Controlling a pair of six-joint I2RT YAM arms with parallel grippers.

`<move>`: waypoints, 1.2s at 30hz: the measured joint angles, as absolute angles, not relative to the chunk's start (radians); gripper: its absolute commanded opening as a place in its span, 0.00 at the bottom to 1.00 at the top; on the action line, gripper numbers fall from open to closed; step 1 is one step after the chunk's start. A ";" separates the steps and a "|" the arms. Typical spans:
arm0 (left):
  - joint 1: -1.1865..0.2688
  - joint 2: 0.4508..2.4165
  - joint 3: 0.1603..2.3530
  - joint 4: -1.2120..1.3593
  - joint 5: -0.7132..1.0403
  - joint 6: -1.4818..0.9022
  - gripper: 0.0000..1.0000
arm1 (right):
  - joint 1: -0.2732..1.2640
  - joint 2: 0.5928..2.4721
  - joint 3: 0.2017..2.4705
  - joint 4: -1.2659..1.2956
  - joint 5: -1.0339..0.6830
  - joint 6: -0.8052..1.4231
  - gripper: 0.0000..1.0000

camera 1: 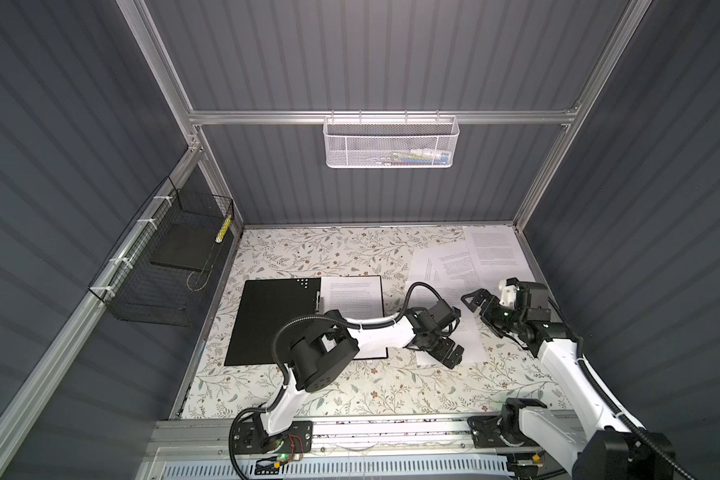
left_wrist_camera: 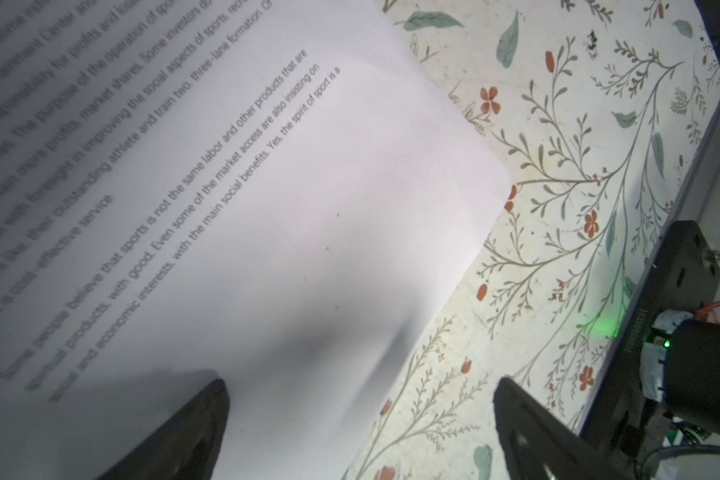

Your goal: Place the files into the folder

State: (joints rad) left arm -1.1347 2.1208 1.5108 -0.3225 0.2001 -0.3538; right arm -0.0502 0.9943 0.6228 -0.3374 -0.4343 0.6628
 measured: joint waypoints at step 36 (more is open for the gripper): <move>-1.164 1.919 1.214 -0.301 0.170 -0.235 1.00 | 0.115 1.684 0.982 -0.413 -0.254 0.549 0.99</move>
